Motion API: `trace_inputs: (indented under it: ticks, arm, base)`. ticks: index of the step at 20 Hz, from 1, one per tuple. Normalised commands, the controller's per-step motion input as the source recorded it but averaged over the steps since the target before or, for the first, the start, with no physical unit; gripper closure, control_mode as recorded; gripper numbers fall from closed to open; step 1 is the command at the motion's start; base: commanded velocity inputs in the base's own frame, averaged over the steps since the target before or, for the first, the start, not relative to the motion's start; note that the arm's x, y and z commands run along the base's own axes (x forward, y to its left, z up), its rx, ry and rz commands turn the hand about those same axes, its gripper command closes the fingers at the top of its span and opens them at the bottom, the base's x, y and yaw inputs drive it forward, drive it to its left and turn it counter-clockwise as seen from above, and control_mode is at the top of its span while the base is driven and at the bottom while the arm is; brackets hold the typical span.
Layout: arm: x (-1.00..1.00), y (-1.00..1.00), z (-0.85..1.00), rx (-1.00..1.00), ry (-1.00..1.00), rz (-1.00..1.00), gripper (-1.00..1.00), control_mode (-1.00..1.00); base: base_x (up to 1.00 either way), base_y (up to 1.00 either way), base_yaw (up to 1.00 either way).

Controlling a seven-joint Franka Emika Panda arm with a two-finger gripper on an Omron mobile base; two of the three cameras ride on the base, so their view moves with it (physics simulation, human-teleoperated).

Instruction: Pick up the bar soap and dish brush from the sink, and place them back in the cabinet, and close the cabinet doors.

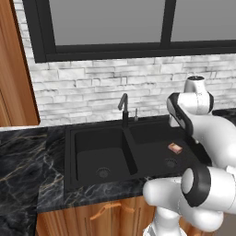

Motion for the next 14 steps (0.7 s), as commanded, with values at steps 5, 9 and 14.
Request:
trace_inputs:
  ticks: [5, 9, 14]
  arm:
    - [-0.21, 0.03, 0.18, 0.00, -0.02, 0.00, 1.00, -1.00]
    - [-0.14, 0.00, 0.12, 0.00, -0.02, 0.00, 1.00, -1.00]
    - [-0.02, 0.00, 0.19, 0.00, -0.01, 0.00, 1.00, -1.00]
  base:
    - [0.00, 0.00, 0.00]
    - [0.00, 0.00, 0.00]
    - [0.00, 0.00, 0.00]
